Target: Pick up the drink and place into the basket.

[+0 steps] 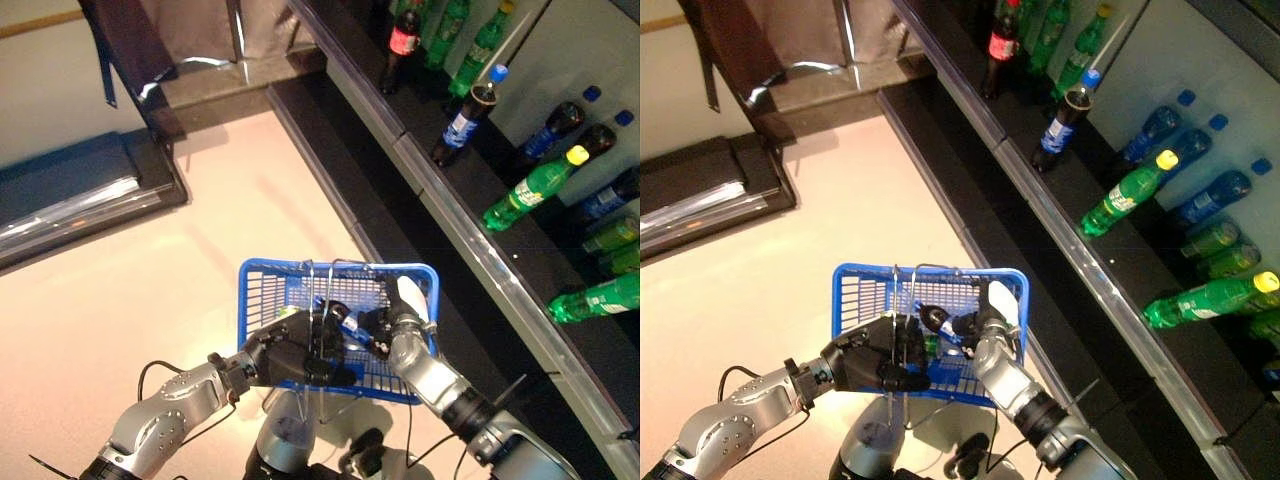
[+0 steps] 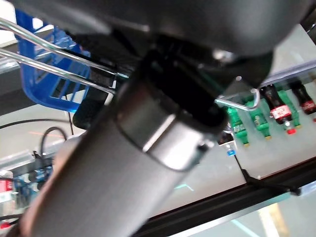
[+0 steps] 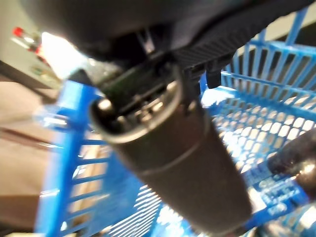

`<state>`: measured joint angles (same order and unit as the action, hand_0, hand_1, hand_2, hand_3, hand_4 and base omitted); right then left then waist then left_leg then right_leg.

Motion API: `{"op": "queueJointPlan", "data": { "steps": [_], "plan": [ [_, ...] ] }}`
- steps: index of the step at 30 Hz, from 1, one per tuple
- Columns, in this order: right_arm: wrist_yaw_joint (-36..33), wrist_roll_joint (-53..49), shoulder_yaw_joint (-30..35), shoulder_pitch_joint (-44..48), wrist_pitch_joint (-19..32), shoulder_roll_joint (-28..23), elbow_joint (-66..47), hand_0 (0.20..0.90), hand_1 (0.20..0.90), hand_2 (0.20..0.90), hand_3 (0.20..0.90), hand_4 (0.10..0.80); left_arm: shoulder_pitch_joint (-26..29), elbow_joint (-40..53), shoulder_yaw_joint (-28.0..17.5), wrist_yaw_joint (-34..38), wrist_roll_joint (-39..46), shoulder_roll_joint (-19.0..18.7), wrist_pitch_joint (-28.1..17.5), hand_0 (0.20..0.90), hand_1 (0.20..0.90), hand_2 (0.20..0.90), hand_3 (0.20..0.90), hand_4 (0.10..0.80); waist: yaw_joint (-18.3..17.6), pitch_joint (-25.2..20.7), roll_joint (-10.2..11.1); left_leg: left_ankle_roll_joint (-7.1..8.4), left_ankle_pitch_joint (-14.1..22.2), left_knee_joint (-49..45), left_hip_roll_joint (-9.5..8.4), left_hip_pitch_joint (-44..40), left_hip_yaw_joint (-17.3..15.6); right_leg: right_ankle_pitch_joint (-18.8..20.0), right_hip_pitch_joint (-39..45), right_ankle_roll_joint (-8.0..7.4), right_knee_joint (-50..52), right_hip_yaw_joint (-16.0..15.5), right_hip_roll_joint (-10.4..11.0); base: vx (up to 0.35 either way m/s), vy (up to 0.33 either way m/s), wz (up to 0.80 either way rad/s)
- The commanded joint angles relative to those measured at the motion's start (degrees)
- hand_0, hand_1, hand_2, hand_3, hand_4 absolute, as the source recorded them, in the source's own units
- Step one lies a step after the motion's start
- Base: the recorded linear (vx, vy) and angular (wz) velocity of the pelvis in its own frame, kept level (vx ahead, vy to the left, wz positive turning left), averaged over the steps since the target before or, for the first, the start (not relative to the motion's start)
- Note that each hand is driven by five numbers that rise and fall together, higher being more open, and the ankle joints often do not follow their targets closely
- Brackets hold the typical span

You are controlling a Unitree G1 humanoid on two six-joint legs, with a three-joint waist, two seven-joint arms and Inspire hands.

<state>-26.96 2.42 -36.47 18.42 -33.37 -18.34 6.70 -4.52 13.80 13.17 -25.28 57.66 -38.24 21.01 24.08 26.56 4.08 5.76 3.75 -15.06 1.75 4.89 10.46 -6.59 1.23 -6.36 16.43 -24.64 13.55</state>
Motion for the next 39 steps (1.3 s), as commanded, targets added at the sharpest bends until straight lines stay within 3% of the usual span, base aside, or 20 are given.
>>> {"op": "queueJointPlan", "data": {
  "steps": [1,8,17,22,30,36,39],
  "plan": [
    [1.15,9.23,5.6,0.75,2.18,-11.28,-7.54,0.9,0.9,0.9,0.9,0.8,1.05,18.55,-8.69,-6.62,12.63,6.02,-12.93,0.3,0.3,0.3,0.2,0.1,-2.77,-4.06,0.44,-3.25,-2.81,-2.59,-1.21,5.07,-3.63,3.61,4.26,0.06,-4.06,1.55,-2.32,-0.044,-0.004,-0.06],
    [9.07,2.65,11.53,-5.85,6.68,-16.97,-25.59,0.9,0.9,0.9,0.9,0.8,-2.67,17.6,-12.15,-7.1,12.63,6.51,-14.02,0.3,0.3,0.3,0.2,0.1,-4.5,-4.61,1.89,-3.02,-2.2,-2.47,-0.42,4.46,-5.4,3.33,4.52,-0.27,-4.81,3.26,-3.09,-0.035,-0.013,-0.14],
    [19.26,-14.31,14.4,-13.17,16.72,-19.98,-35.12,0.9,0.9,0.9,0.9,0.8,-5.67,15.3,-13.8,-5.26,11.27,7.66,-15.08,0.3,0.3,0.3,0.2,0.1,-6.08,-6.85,3.64,-2.72,-2.06,-0.89,0.18,2.44,-6.9,3.37,5.87,-0.75,-6.76,4.68,-3.82,-0.018,-0.025,-0.08],
    [24.13,-18.79,14.64,-15.87,21.2,-20.33,-37.11,0.9,0.9,0.9,0.9,0.8,-6.75,14.34,-13.17,-4.56,10.36,8.51,-16.43,0.3,0.3,0.3,0.2,0.1,-7.27,-8.8,4.19,-2.46,-2.22,1.36,0.8,0.32,-8.07,3.83,6.71,-1.05,-8.84,5.79,-4.05,-0.042,-0.013,-0.16],
    [31.7,-27.61,20.39,-24.05,26.73,-21.78,-37.68,0.9,0.9,0.9,0.9,0.8,-9.6,10.27,-12.6,4.41,8.63,10.61,-21.2,0.3,0.3,0.3,0.2,0.1,-11.93,-13.46,3.45,-1.99,-3.53,7.55,2.88,-4.12,-12.49,5.15,6.62,-1.45,-12.58,9.08,-3.93,-0.064,0.019,-0.2],
    [32.44,-25.59,23.13,-30.38,26.81,-20.81,-32.75,0.9,0.9,0.9,0.9,0.8,-12.05,3.37,-12.17,8.73,4.48,11.74,-26.07,0.3,0.3,0.3,0.2,0.1,-15.16,-15.83,2.05,-1.42,-4.67,11.38,4.25,-6.57,-15.39,5.93,5.81,-1.54,-14.08,10.59,-3.73,-0.087,0.015,-0.2],
    [33.25,-21.81,22.73,-32.92,29.02,-19.04,-28.03,0.9,0.9,0.9,0.9,0.8,-12.65,-2.43,-11.59,12.63,-3.19,11.77,-29.98,0.3,0.3,0.3,0.2,0.1,-16.49,-16.82,1.25,-1.03,-5.12,12.75,5.06,-7.47,-16.7,5.68,5.65,-1.31,-14.22,10.61,-3.93,-0.057,-0.015,-0.08]
  ]
}}
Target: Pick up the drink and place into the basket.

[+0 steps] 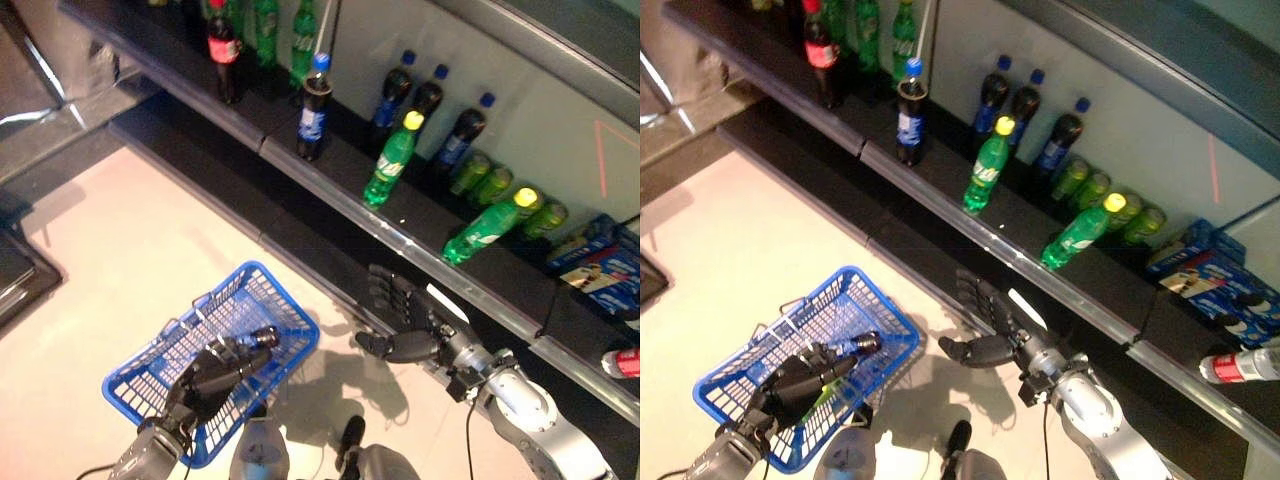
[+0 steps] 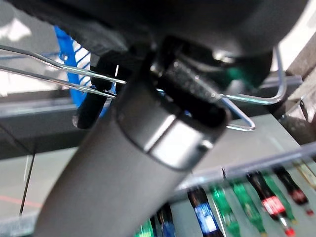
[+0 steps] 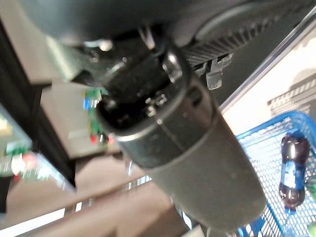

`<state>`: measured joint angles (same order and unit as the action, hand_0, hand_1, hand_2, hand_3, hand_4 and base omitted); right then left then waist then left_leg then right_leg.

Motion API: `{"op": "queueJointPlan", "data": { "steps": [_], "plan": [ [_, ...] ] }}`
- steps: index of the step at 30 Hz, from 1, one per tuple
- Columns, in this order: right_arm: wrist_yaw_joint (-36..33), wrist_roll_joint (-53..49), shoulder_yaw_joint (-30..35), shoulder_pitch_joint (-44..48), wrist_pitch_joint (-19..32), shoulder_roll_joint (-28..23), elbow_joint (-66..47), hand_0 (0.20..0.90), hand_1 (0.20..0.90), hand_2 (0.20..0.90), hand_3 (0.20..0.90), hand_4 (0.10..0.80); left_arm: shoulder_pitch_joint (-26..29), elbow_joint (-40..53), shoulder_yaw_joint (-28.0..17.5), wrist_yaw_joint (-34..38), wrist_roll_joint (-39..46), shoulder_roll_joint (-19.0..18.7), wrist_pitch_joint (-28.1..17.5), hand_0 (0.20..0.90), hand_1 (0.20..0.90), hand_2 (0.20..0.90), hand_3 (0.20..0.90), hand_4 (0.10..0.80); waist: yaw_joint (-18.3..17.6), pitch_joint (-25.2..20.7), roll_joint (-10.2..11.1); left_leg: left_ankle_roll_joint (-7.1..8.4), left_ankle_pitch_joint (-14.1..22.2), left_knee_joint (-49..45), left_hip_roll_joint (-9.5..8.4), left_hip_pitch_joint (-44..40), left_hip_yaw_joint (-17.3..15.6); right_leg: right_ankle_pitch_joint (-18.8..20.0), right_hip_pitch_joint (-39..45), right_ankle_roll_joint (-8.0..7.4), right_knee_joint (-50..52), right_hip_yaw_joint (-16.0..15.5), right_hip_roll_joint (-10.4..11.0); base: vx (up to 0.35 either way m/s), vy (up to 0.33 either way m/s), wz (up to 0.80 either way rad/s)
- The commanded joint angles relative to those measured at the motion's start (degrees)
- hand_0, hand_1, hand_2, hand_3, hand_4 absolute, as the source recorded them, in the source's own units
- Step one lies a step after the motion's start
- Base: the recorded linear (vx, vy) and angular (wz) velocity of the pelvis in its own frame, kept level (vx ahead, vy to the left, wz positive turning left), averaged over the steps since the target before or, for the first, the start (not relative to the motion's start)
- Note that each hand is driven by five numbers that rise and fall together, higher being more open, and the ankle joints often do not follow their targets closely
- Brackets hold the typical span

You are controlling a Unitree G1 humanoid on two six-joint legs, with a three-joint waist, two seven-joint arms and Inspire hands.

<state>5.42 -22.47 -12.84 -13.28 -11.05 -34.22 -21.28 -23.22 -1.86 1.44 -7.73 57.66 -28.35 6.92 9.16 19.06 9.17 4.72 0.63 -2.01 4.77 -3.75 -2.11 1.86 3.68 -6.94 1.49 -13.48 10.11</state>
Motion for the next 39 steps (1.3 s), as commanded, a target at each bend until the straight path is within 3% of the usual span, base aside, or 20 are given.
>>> {"op": "queueJointPlan", "data": {
  "steps": [1,6,8,14,16,19,20,22,24,26,27,31,34,35,36,37,39],
  "plan": [
    [0.95,3.28,-0.97,-1.51,7.2,-3.03,0.81,0.9,0.9,0.9,0.9,0.8,5.95,11.95,0.27,-4.74,-3.36,1.75,-16.2,0.3,0.3,0.3,0.2,0.1,-1.7,-9.44,-4.0,0.07,-2.05,-0.32,2.14,1.15,-4.25,-2.81,3.21,-0.66,0.71,-0.55,-0.55,-0.069,-0.026,-0.16],
    [-3.32,6.53,-4.06,-3.23,6.22,2.02,18.03,0.9,0.9,0.9,0.9,0.8,5.22,-4.45,-0.15,-1.51,-4.27,5.07,-17.32,0.3,0.3,0.3,0.2,0.1,-2.46,-10.14,-5.24,0.79,-2.3,-0.05,2.84,0.63,-4.79,-3.39,3.5,0.39,0.76,-1.26,-1.2,-0.071,-0.037,-0.07],
    [-6.13,8.19,-5.62,-2.53,9.1,5.39,32.35,0.9,0.9,0.9,0.9,0.8,6.27,-15.01,-0.61,-0.14,-4.36,8.11,-17.79,0.3,0.3,0.3,0.2,0.1,-2.44,-9.93,-5.96,1.14,-2.56,0.08,3.26,0.36,-4.4,-3.64,4.03,1.19,0.58,-1.55,-1.79,-0.06,-0.045,-0.03],
    [-10.24,10.62,-5.48,0.17,7.92,13.09,52.21,0.9,0.9,0.9,0.9,0.8,9.15,-33.34,-3.9,2.95,-6.35,14.63,-19.08,0.3,0.3,0.3,0.2,0.1,-1.89,-9.79,-7.41,2.11,-4.34,1.18,3.3,1.29,-2.84,-3.33,4.09,2.14,-0.01,-2.83,-2.51,-0.01,0.004,0.01],
    [-11.43,12.78,-4.55,1.61,8.21,15.73,59.75,0.9,0.9,0.9,0.9,0.8,10.33,-38.55,-5.62,4.42,-6.03,16.61,-18.45,0.3,0.3,0.3,0.2,0.1,-1.58,-9.75,-7.9,2.45,-5.29,1.99,3.3,1.67,-4.09,-2.72,4.5,2.07,-1.07,-4.13,-2.35,0.005,0.101,0.07],
    [-13.0,13.42,-1.64,2.22,8.94,18.4,68.79,0.9,0.9,0.9,0.9,0.8,13.07,-46.05,-7.46,6.61,-6.01,18.78,-17.36,0.3,0.3,0.3,0.2,0.1,-2.48,-9.91,-8.19,2.98,-6.06,1.02,3.94,2.7,-10.32,-1.84,4.98,1.78,-1.82,-7.93,-1.4,0.019,0.185,0.56],
    [-14.06,14.07,-0.84,2.71,10.16,19.08,73.41,0.9,0.9,0.9,0.9,0.8,15.39,-49.41,-7.82,8.38,-6.08,19.42,-16.61,0.3,0.3,0.3,0.2,0.1,-3.47,-9.71,-8.25,3.21,-6.18,-0.65,4.58,3.46,-14.91,-1.78,5.33,1.78,-1.53,-10.17,-0.66,0.082,0.267,1.0],
    [-14.8,12.9,-0.11,3.08,10.49,19.45,76.36,0.9,0.9,0.9,0.9,0.8,16.79,-51.65,-7.79,8.97,-6.72,19.65,-16.44,0.3,0.3,0.3,0.2,0.1,-4.21,-9.58,-8.13,3.75,-5.0,-1.8,4.93,3.25,-16.95,-2.43,5.99,1.21,-1.19,-10.81,-0.02,0.099,0.236,0.95],
    [-15.64,11.59,1.11,3.63,10.8,19.64,80.65,0.9,0.9,0.9,0.9,0.8,18.16,-54.39,-7.74,9.61,-7.68,20.06,-16.81,0.3,0.3,0.3,0.2,0.1,-5.01,-9.38,-7.88,2.86,-3.39,-3.49,4.61,3.12,-19.72,-1.85,6.06,0.49,-0.84,-11.77,1.49,0.154,0.356,1.06],
    [-15.27,11.23,2.45,3.67,11.01,20.15,83.34,0.9,0.9,0.9,0.9,0.8,17.87,-55.91,-8.31,9.04,-8.61,20.31,-17.91,0.3,0.3,0.3,0.2,0.1,-4.95,-9.41,-7.61,1.44,-1.45,-4.12,2.84,2.62,-18.72,-1.39,6.15,-0.64,-0.46,-10.77,2.92,0.234,0.351,0.73],
    [-14.89,11.6,3.65,3.64,11.07,20.57,85.4,0.9,0.9,0.9,0.9,0.8,17.57,-56.62,-8.58,8.47,-8.63,20.23,-18.71,0.3,0.3,0.3,0.2,0.1,-4.84,-9.43,-7.48,0.11,0.26,-4.92,1.45,2.11,-18.29,-1.14,6.35,-1.67,0.27,-9.77,4.5,0.242,0.337,0.41],
    [-15.82,13.09,5.52,3.48,10.84,21.43,87.61,0.9,0.9,0.9,0.9,0.8,18.12,-56.43,-8.65,9.28,-8.41,19.3,-18.18,0.3,0.3,0.3,0.2,0.1,-3.9,-9.3,-7.08,-3.43,4.75,-7.74,-2.16,1.83,-17.66,1.02,6.09,-3.03,6.22,-9.33,10.54,0.261,0.401,0.3],
    [-17.69,11.49,5.32,3.87,10.85,21.59,87.32,0.9,0.9,0.9,0.9,0.8,18.59,-55.95,-7.69,9.41,-8.46,18.62,-18.21,0.3,0.3,0.3,0.2,0.1,-4.29,-9.35,-7.39,-5.35,5.83,-7.43,-4.09,1.45,-16.78,1.12,3.77,-3.05,12.27,-7.77,11.6,0.16,0.335,0.25],
    [-19.38,8.39,5.02,4.38,10.66,21.56,86.77,0.9,0.9,0.9,0.9,0.8,18.99,-55.55,-6.46,9.08,-9.12,18.32,-18.87,0.3,0.3,0.3,0.2,0.1,-5.64,-9.39,-7.94,-6.7,4.69,-5.65,-4.81,1.32,-16.24,1.3,0.32,-1.94,15.85,-4.29,9.49,0.145,0.411,0.23],
    [-20.7,5.7,4.65,4.89,11.48,21.47,86.75,0.9,0.9,0.9,0.9,0.8,20.07,-55.75,-3.89,8.58,-8.75,17.34,-19.92,0.3,0.3,0.3,0.2,0.1,-7.59,-9.31,-8.3,-7.36,4.48,-4.48,-5.53,1.31,-14.3,-1.99,-2.42,-0.94,17.34,0.16,3.99,0.091,0.3,0.43],
    [-20.72,5.58,4.64,4.91,11.6,21.42,86.79,0.9,0.9,0.9,0.9,0.8,20.16,-55.77,-3.67,8.54,-8.64,17.26,-20.05,0.3,0.3,0.3,0.2,0.1,-7.76,-9.32,-8.31,-7.37,4.4,-4.36,-5.62,1.31,-14.15,-2.26,-2.64,-0.85,17.48,0.49,3.55,0.099,0.178,0.79],
    [-20.36,4.61,4.07,5.19,13.12,20.82,87.27,0.9,0.9,0.9,0.9,0.8,21.71,-55.45,-1.31,8.33,-6.56,16.54,-21.64,0.3,0.3,0.3,0.2,0.1,-9.82,-9.28,-8.55,-7.57,3.68,-2.49,-6.86,0.77,-12.2,-4.71,-4.11,0.4,16.49,3.29,-2.02,0.174,0.221,1.11]
  ]
}}
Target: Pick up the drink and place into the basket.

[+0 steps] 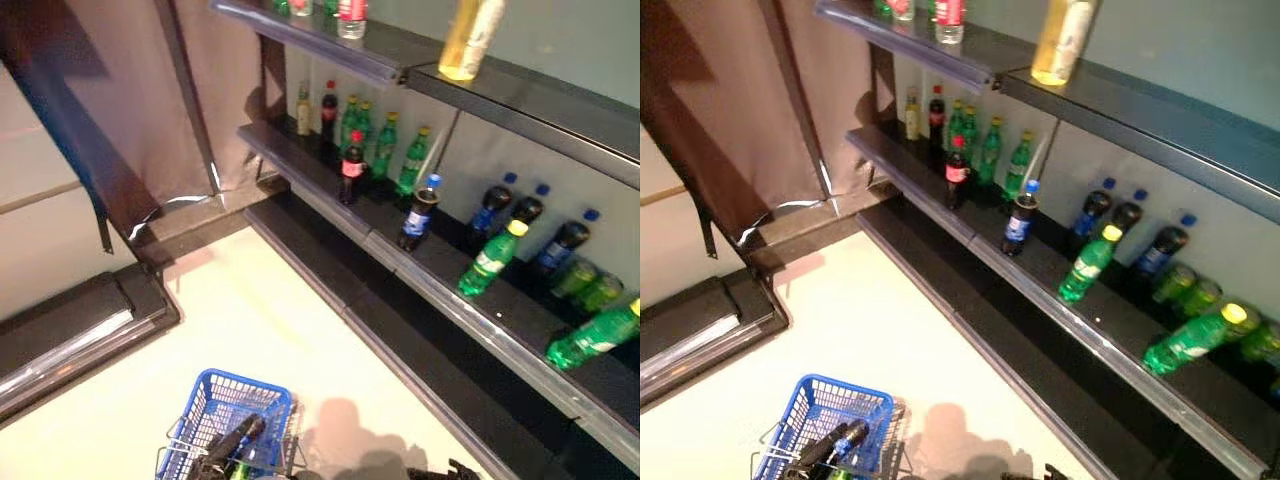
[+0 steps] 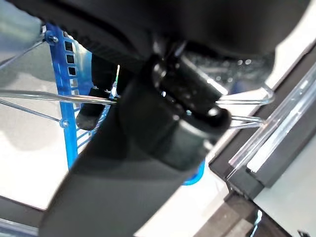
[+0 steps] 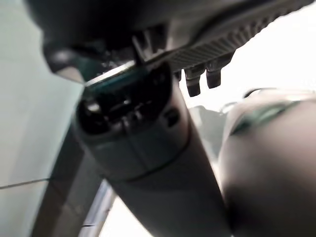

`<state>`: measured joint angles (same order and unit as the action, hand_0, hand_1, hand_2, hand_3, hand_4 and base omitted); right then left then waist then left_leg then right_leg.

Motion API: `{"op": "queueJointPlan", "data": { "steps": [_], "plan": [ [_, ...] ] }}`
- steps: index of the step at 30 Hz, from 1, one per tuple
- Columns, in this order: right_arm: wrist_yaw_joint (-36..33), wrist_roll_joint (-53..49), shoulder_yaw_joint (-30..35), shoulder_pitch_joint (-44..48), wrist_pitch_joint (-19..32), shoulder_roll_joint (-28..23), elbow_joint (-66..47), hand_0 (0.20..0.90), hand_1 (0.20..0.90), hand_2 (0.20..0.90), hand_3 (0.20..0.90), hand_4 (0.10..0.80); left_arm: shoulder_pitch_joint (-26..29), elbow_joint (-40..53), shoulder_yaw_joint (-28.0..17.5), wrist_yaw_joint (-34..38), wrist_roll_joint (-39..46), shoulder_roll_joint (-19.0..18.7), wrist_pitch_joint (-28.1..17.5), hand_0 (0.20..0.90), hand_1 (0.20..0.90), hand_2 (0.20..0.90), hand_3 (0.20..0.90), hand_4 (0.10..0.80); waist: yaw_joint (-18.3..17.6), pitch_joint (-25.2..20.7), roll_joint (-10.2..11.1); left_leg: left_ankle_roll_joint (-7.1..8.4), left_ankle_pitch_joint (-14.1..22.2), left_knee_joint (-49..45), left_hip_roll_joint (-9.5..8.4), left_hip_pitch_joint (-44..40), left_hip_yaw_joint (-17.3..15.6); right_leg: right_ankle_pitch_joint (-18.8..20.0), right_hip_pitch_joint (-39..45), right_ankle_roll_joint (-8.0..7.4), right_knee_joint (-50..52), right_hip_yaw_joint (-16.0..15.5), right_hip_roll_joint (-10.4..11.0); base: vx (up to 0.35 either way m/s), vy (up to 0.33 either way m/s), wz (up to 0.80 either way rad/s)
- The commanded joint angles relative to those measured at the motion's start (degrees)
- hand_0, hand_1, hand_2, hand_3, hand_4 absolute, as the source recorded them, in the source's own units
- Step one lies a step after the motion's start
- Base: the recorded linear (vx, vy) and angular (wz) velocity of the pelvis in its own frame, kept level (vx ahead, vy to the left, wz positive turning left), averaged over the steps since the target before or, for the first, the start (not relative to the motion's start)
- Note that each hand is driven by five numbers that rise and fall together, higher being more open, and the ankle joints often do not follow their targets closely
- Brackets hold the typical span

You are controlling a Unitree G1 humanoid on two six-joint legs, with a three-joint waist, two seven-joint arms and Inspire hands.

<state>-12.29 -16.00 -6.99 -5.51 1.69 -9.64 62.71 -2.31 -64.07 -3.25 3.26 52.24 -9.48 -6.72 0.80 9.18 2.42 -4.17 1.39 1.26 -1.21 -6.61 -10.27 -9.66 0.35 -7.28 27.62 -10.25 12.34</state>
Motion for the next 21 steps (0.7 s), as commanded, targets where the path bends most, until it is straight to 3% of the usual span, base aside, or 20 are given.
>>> {"op": "queueJointPlan", "data": {
  "steps": [1,5,6,8,10,12,13,14,16,17,18,19,20,21],
  "plan": [
    [-2.0,-1.96,-1.79,-2.56,0.63,-4.11,4.16,0.9,0.9,0.9,0.9,0.8,1.97,7.46,4.23,-2.54,0.92,-2.68,-8.51,0.3,0.3,0.3,0.2,0.1,-2.63,0.31,-1.74,1.15,2.61,-4.62,-2.07,3.31,-3.39,6.86,-1.24,1.59,-13.37,1.54,-7.14,0.261,0.246,1.09],
    [-1.21,-4.17,-0.96,-2.95,-0.03,-4.3,5.77,0.9,0.9,0.9,0.9,0.8,2.59,7.95,4.83,-2.92,0.6,-2.42,-8.85,0.3,0.3,0.3,0.2,0.1,-3.74,-0.03,-1.29,1.06,3.09,-4.39,-3.47,2.99,-2.72,7.78,-1.0,2.38,-20.25,4.45,-9.59,0.194,0.102,0.72],
    [-0.53,-5.63,-0.04,-3.09,-0.37,-4.21,7.22,0.9,0.9,0.9,0.9,0.8,2.63,7.73,5.09,-3.91,-0.47,-1.95,-8.76,0.3,0.3,0.3,0.2,0.1,-4.38,-0.31,-0.39,1.0,4.15,-5.04,-4.93,2.79,-2.44,11.32,-2.56,1.88,-24.56,6.27,-10.13,0.287,0.082,0.84],
    [-0.11,-5.58,0.33,-2.94,-0.17,-3.94,8.04,0.9,0.9,0.9,0.9,0.8,2.43,6.9,5.09,-5.07,-2.48,-1.61,-8.92,0.3,0.3,0.3,0.2,0.1,-5.17,-0.11,0.14,1.16,6.3,-6.61,-5.58,1.98,-3.03,14.11,-4.88,1.18,-25.8,4.86,-10.14,0.322,0.084,0.95],
    [0.14,-6.34,0.33,-2.71,-0.56,-3.71,8.1,0.9,0.9,0.9,0.9,0.8,2.1,6.06,5.25,-5.85,-4.07,-1.68,-9.07,0.3,0.3,0.3,0.2,0.1,-5.61,0.35,0.8,1.51,8.49,-8.15,-6.44,0.42,-4.04,16.05,-7.63,0.9,-25.25,0.03,-10.64,0.304,0.071,0.65],
    [0.19,-7.25,0.36,-2.53,-0.87,-3.61,7.99,0.9,0.9,0.9,0.9,0.8,1.99,5.93,5.23,-6.06,-4.31,-1.72,-9.16,0.3,0.3,0.3,0.2,0.1,-5.74,0.63,0.97,1.62,9.64,-8.99,-6.8,-0.5,-4.36,16.35,-8.36,1.01,-24.64,-2.85,-11.05,0.321,0.084,0.08],
    [0.18,-9.0,0.52,-2.4,-1.21,-3.47,8.11,0.9,0.9,0.9,0.9,0.8,1.81,5.5,5.24,-6.24,-3.85,-1.81,-9.14,0.3,0.3,0.3,0.2,0.1,-5.64,0.64,1.14,1.69,11.21,-10.37,-7.72,-2.38,-4.8,16.34,-8.78,1.85,-23.72,-8.35,-12.26,0.484,0.121,-0.15],
    [0.16,-9.41,0.69,-2.47,-1.32,-3.39,8.3,0.9,0.9,0.9,0.9,0.8,1.81,5.26,5.25,-6.19,-3.68,-1.87,-9.05,0.3,0.3,0.3,0.2,0.1,-5.63,0.36,0.6,1.86,12.07,-10.85,-7.54,-3.25,-4.16,15.5,-8.52,1.78,-23.55,-8.61,-13.14,0.526,0.134,-0.46],
    [0.12,-10.25,1.47,-2.82,-1.06,-3.26,9.24,0.9,0.9,0.9,0.9,0.8,2.1,4.58,5.07,-5.9,-4.21,-1.57,-8.45,0.3,0.3,0.3,0.2,0.1,-6.15,-0.23,0.5,1.84,10.83,-12.54,-8.25,-4.04,-3.93,15.54,-8.32,3.43,-23.68,-9.82,-12.89,0.352,0.08,-0.39],
    [0.1,-10.99,1.73,-3.02,-0.44,-3.07,10.36,0.9,0.9,0.9,0.9,0.8,2.31,3.48,5.67,-5.71,-4.57,-1.33,-8.37,0.3,0.3,0.3,0.2,0.1,-6.85,-0.95,0.04,2.38,9.18,-14.58,-8.05,-4.34,-2.84,14.85,-8.08,4.41,-23.79,-8.07,-13.63,0.288,0.05,0.08],
    [0.11,-10.99,1.73,-3.02,-0.43,-3.07,10.37,0.9,0.9,0.9,0.9,0.8,2.31,3.48,5.67,-5.71,-4.57,-1.33,-8.37,0.3,0.3,0.3,0.2,0.1,-6.86,-0.96,0.03,2.39,9.2,-14.61,-8.04,-4.33,-2.83,14.84,-8.08,4.42,-23.79,-8.09,-13.64,0.433,0.062,0.36],
    [-0.55,-11.87,2.43,-3.31,0.39,-2.91,10.51,0.9,0.9,0.9,0.9,0.8,2.39,1.79,5.27,-5.86,-5.12,-0.69,-8.08,0.3,0.3,0.3,0.2,0.1,-8.15,-1.74,-0.92,6.61,1.26,-21.44,-5.68,-4.64,-2.73,12.78,-7.19,6.16,-22.45,-7.3,-14.0,0.281,0.04,0.46],
    [-0.54,-11.89,2.52,-3.36,0.51,-2.93,10.42,0.9,0.9,0.9,0.9,0.8,2.37,1.65,5.23,-5.94,-4.97,-0.57,-8.04,0.3,0.3,0.3,0.2,0.1,-8.28,-1.8,-0.98,7.19,0.29,-22.51,-5.42,-4.48,-2.61,12.66,-6.94,6.36,-22.49,-7.17,-13.97,0.476,0.07,0.69],
    [-0.13,-11.26,2.62,-3.61,2.4,-3.39,9.99,0.9,0.9,0.9,0.9,0.8,2.26,0.89,5.36,-6.86,-4.49,-0.04,-8.65,0.3,0.3,0.3,0.2,0.1,-8.75,-1.74,-0.7,9.49,-3.82,-30.7,-4.55,-2.51,-2.22,12.22,-5.61,7.35,-23.02,-6.3,-13.04,0.324,0.05,0.56]
  ]
}}
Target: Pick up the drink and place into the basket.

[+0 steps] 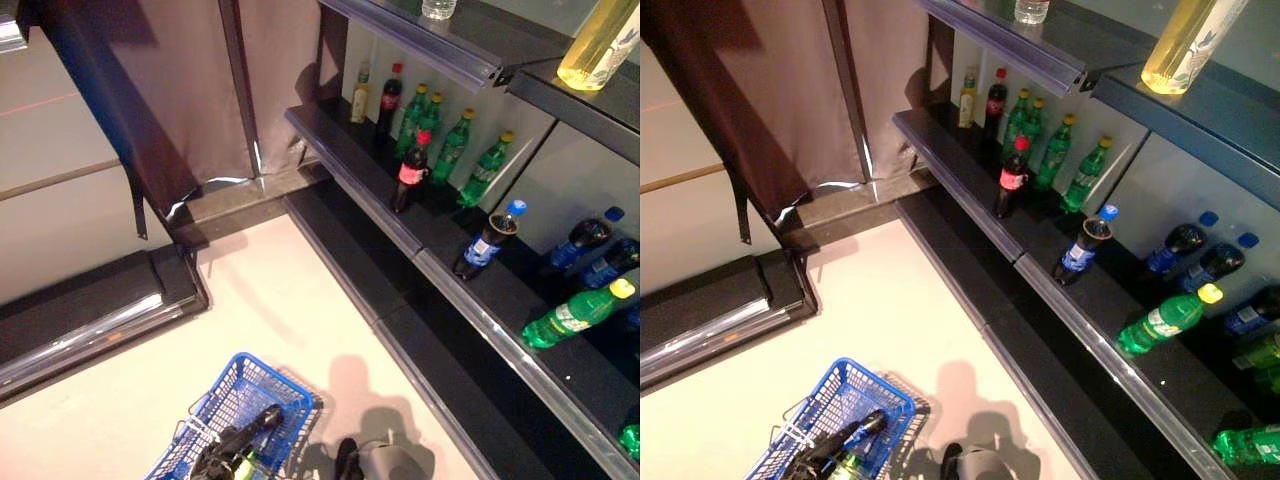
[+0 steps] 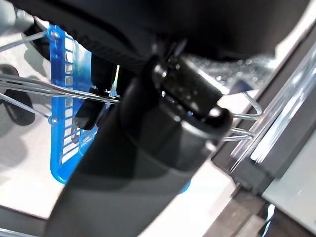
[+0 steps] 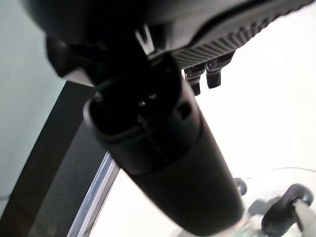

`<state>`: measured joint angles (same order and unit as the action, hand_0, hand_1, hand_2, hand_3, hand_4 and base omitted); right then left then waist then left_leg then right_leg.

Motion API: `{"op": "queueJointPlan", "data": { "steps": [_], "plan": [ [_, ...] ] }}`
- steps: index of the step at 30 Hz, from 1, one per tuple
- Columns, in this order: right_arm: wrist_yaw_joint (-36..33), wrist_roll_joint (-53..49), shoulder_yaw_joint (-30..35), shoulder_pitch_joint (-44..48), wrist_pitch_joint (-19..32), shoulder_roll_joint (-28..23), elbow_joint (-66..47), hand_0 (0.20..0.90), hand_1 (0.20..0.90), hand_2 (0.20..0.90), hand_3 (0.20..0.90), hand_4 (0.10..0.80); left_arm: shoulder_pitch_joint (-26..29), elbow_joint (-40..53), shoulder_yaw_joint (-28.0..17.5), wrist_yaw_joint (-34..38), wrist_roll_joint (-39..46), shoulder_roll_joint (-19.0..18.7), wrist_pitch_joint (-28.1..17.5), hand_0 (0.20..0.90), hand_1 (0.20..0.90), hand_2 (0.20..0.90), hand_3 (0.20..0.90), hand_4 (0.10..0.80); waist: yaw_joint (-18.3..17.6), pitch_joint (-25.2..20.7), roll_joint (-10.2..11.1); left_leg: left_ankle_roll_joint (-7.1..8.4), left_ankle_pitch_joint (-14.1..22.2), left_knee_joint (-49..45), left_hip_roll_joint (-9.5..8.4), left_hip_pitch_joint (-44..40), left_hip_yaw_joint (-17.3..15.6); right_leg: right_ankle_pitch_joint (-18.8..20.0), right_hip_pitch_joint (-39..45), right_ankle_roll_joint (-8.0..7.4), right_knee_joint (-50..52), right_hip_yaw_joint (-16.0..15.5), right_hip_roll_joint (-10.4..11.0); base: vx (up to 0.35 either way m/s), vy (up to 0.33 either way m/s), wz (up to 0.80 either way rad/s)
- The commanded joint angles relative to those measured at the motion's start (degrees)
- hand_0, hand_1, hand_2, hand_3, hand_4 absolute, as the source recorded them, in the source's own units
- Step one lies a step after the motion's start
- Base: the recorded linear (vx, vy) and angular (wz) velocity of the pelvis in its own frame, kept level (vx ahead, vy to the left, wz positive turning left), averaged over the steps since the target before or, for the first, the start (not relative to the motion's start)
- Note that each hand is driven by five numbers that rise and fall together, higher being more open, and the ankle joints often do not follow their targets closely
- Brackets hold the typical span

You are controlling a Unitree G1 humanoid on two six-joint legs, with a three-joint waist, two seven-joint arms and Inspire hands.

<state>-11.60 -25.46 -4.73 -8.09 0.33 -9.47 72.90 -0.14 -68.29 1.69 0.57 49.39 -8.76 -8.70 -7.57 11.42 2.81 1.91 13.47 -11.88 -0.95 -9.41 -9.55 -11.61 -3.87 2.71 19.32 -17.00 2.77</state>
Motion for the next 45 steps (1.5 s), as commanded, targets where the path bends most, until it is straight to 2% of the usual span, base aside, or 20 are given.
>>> {"op": "queueJointPlan", "data": {
  "steps": [1,3,5,6,8,9,10,11,13,19,21,22,24,31,33,38,41,43,44,45],
  "plan": [
    [-0.52,-0.86,0.37,-1.08,4.63,-4.0,-0.57,0.9,0.9,0.9,0.9,0.8,0.05,5.01,0.53,-4.46,-2.06,-0.55,-7.06,0.3,0.3,0.3,0.2,0.1,-0.36,-4.0,-0.7,4.42,-16.93,-22.29,-4.75,1.52,-2.93,14.13,-0.76,-2.24,-15.12,0.48,-2.63,0.454,0.091,0.29],
    [-1.02,1.29,-0.43,-0.3,5.25,-5.12,-2.04,0.9,0.9,0.9,0.9,0.8,-0.31,5.22,1.82,-3.16,-3.12,0.12,-7.89,0.3,0.3,0.3,0.2,0.1,0.25,-4.08,-0.08,5.12,-18.94,-30.65,-5.05,6.6,-2.09,12.94,0.28,-1.37,-14.09,1.7,-1.35,0.384,0.126,-0.19],
    [-1.22,1.79,-1.22,1.51,4.72,-5.87,-2.59,0.9,0.9,0.9,0.9,0.8,-0.85,6.2,1.64,-1.79,-1.74,0.21,-7.17,0.3,0.3,0.3,0.2,0.1,2.15,-2.96,0.53,3.05,-16.38,-33.69,-1.45,13.3,-2.02,11.56,1.9,-1.3,-12.97,5.26,-1.22,0.395,0.172,-0.5],
    [-0.8,2.47,-1.74,3.14,4.61,-5.92,-2.32,0.9,0.9,0.9,0.9,0.8,-1.23,6.55,0.84,-1.38,-1.15,-0.38,-6.66,0.3,0.3,0.3,0.2,0.1,3.78,-2.09,1.16,1.01,-15.52,-27.16,2.57,16.69,0.25,10.78,3.55,-1.64,-12.79,9.72,-1.28,0.381,0.213,-0.86],
    [-0.67,2.07,-2.33,4.5,4.49,-5.76,-1.67,0.9,0.9,0.9,0.9,0.8,-1.73,6.37,0.23,-1.83,-2.06,-0.67,-6.75,0.3,0.3,0.3,0.2,0.1,5.12,-1.65,1.37,-0.11,-15.2,-16.74,4.69,16.02,2.84,10.06,4.51,-2.38,-12.89,13.74,-1.51,0.401,0.338,-1.18],
    [-0.54,1.73,-3.11,5.4,4.45,-5.74,-1.2,0.9,0.9,0.9,0.9,0.8,-2.59,6.29,-0.13,-2.21,-1.79,-0.84,-6.85,0.3,0.3,0.3,0.2,0.1,6.62,-1.1,0.62,0.1,-16.59,-5.97,5.61,16.1,8.78,9.13,5.66,-3.22,-12.81,17.68,-2.41,0.567,0.532,-1.56],
    [0.02,2.86,-3.36,6.35,3.98,-5.94,-0.94,0.9,0.9,0.9,0.9,0.8,-4.14,6.24,-1.43,-2.5,-1.38,-0.15,-7.81,0.3,0.3,0.3,0.2,0.1,8.76,-0.34,0.03,0.68,-18.17,3.51,5.88,15.99,15.35,8.45,7.26,-4.05,-13.1,22.77,-2.93,0.527,0.512,-1.47],
    [0.06,2.52,-3.28,6.55,3.32,-6.01,-0.88,0.9,0.9,0.9,0.9,0.8,-4.65,6.3,-1.75,-2.83,-1.94,0.07,-7.86,0.3,0.3,0.3,0.2,0.1,9.32,-0.07,-0.15,0.97,-18.91,4.66,6.12,16.03,16.48,8.03,7.67,-4.09,-12.93,24.11,-3.17,0.379,0.389,-1.35],
    [-1.08,5.45,-3.59,6.94,1.46,-5.64,-0.86,0.9,0.9,0.9,0.9,0.8,-4.73,6.16,-3.26,-2.72,-3.09,1.03,-7.47,0.3,0.3,0.3,0.2,0.1,9.85,-0.25,-0.48,0.17,-14.41,2.97,2.53,15.75,17.12,7.07,7.63,-5.39,-11.97,25.66,-1.1,0.228,0.454,-1.7],
    [-0.41,6.99,-3.68,4.2,2.03,-4.89,-0.5,0.9,0.9,0.9,0.9,0.8,-1.58,4.41,-2.29,-3.24,-1.81,-3.25,-5.79,0.3,0.3,0.3,0.2,0.1,6.19,-1.61,-2.57,-1.41,-12.44,7.13,0.97,10.04,10.54,8.77,4.59,-8.45,-9.72,22.12,2.59,0.199,0.34,-1.21],
    [-0.45,6.4,-4.01,3.95,2.46,-4.66,-0.97,0.9,0.9,0.9,0.9,0.8,-1.78,4.28,-2.34,-3.42,-2.08,-4.15,-5.24,0.3,0.3,0.3,0.2,0.1,6.3,-1.8,-2.6,-1.6,-11.67,7.1,0.68,9.3,9.21,9.38,4.26,-8.67,-10.38,19.41,3.23,0.082,0.099,-0.21],
    [-0.1,7.76,-4.23,4.21,2.81,-4.28,-1.66,0.9,0.9,0.9,0.9,0.8,-2.94,4.32,-2.94,-3.73,-3.21,-4.78,-5.53,0.3,0.3,0.3,0.2,0.1,7.53,-2.27,-2.5,-1.46,-10.77,7.83,0.63,8.33,5.17,11.49,4.94,-10.0,-13.53,13.35,6.35,0.066,0.099,-0.82],
    [0.11,7.67,-4.08,4.46,3.58,-3.82,-1.55,0.9,0.9,0.9,0.9,0.8,-3.44,3.96,-2.37,-4.45,-3.76,-5.15,-6.18,0.3,0.3,0.3,0.2,0.1,7.55,-2.57,-2.83,-1.82,-10.69,9.16,0.81,7.5,3.94,11.84,4.52,-10.56,-13.68,12.76,6.69,0.05,0.064,-1.24],
    [0.16,12.96,-6.35,5.55,3.08,-3.04,-2.79,0.9,0.9,0.9,0.9,0.8,-3.98,4.06,-3.81,-2.68,-1.71,-5.09,-5.33,0.3,0.3,0.3,0.2,0.1,10.18,-3.72,-2.3,-1.68,-10.73,10.95,1.36,5.99,-1.59,12.19,5.39,-10.13,-14.96,3.77,7.47,0.02,-0.071,-0.66],
    [-0.68,14.16,-7.52,5.73,2.16,-3.16,-3.29,0.9,0.9,0.9,0.9,0.8,-3.14,4.25,-3.57,-2.46,-0.89,-4.97,-5.16,0.3,0.3,0.3,0.2,0.1,9.75,-3.79,-1.59,-1.36,-10.37,9.38,2.18,6.56,-1.71,11.5,5.41,-9.04,-15.13,5.92,5.69,0.065,-0.269,-0.72],
    [-0.6,15.68,-9.19,5.49,0.62,-3.87,-4.94,0.9,0.9,0.9,0.9,0.8,-2.95,5.36,-3.95,-1.07,-1.27,-2.89,-5.86,0.3,0.3,0.3,0.2,0.1,10.38,-2.9,1.07,0.53,-8.89,0.05,3.9,9.01,-2.67,12.51,7.71,-7.58,-18.35,4.62,5.58,0.039,-0.248,0.03],
    [-0.66,14.88,-10.7,5.99,-0.74,-5.73,-6.62,0.9,0.9,0.9,0.9,0.8,-2.98,5.96,-3.39,-1.63,-0.65,-2.27,-5.26,0.3,0.3,0.3,0.2,0.1,12.2,0.05,1.5,2.38,-16.09,-14.9,5.16,19.26,1.57,11.73,8.47,-4.91,-17.97,3.99,3.66,0.002,-0.169,0.19],
    [-1.08,13.71,-10.81,6.36,-1.07,-6.11,-6.28,0.9,0.9,0.9,0.9,0.8,-3.01,5.93,-2.96,-1.63,-0.95,-1.97,-4.88,0.3,0.3,0.3,0.2,0.1,12.89,0.69,1.08,2.26,-16.63,-11.21,5.17,19.36,2.93,11.48,8.7,-5.19,-17.56,4.48,3.27,0.121,0.07,0.02],
    [-0.91,12.91,-10.21,6.84,-0.65,-6.51,-5.34,0.9,0.9,0.9,0.9,0.8,-3.6,5.21,-2.53,-2.44,-0.99,-1.51,-5.52,0.3,0.3,0.3,0.2,0.1,13.25,0.87,0.07,2.96,-18.79,-2.62,7.87,18.16,2.9,11.03,8.96,-5.88,-17.59,4.68,2.68,0.184,0.154,-0.23],
    [-0.78,12.99,-10.05,6.92,-0.45,-6.61,-5.12,0.9,0.9,0.9,0.9,0.8,-3.7,5.03,-2.42,-2.55,-1.04,-1.44,-5.57,0.3,0.3,0.3,0.2,0.1,13.35,1.03,-0.15,3.27,-19.62,-0.81,8.51,17.64,2.69,10.87,9.23,-5.93,-17.61,4.71,2.57,0.207,0.179,-0.34]
  ]
}}
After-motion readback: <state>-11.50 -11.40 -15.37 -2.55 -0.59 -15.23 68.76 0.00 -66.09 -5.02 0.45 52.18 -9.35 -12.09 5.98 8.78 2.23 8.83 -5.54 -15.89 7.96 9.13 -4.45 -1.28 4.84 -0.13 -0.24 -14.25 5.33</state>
